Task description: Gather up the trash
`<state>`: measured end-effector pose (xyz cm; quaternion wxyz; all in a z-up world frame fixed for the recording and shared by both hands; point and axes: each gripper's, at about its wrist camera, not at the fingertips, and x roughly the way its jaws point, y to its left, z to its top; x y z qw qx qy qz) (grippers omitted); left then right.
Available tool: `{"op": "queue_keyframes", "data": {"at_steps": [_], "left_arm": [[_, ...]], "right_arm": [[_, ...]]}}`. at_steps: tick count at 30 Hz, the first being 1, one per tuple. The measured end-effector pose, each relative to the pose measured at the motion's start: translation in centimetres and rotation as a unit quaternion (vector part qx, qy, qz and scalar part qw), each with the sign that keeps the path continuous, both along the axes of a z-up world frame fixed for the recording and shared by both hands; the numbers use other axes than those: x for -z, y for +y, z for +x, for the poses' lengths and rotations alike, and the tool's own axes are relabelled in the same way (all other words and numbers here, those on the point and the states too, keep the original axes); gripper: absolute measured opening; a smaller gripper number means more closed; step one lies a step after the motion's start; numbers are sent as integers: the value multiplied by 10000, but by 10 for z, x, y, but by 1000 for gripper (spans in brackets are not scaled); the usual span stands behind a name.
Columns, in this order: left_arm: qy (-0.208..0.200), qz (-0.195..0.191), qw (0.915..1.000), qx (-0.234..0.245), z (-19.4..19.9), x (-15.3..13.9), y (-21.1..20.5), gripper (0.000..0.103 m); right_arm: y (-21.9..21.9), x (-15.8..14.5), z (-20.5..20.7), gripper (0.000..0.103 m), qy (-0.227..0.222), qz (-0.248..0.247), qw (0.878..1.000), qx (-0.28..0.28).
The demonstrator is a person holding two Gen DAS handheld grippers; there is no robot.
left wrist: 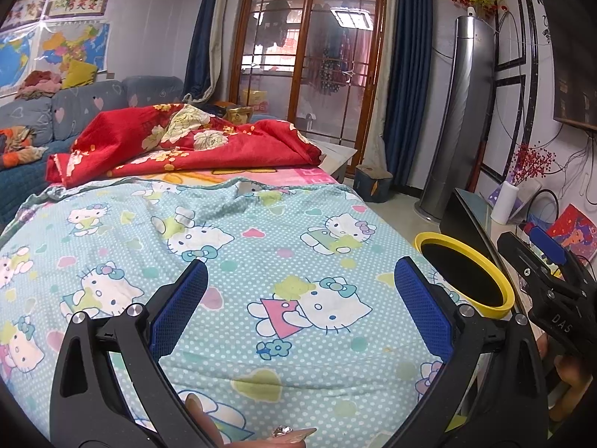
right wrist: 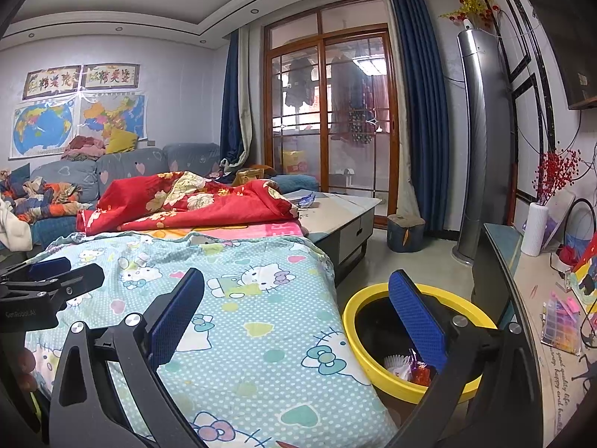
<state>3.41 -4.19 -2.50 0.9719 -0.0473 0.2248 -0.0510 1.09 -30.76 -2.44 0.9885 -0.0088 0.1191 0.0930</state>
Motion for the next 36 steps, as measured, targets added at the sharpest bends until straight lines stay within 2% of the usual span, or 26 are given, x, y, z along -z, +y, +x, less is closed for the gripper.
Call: {"op": "queue_keyframes", "data": {"at_steps": [36], "left_arm": [[34, 12, 10000, -31, -3, 0, 2, 92]], "right_arm": [[-5, 1, 0, 96, 47, 71, 9999, 97]]}}
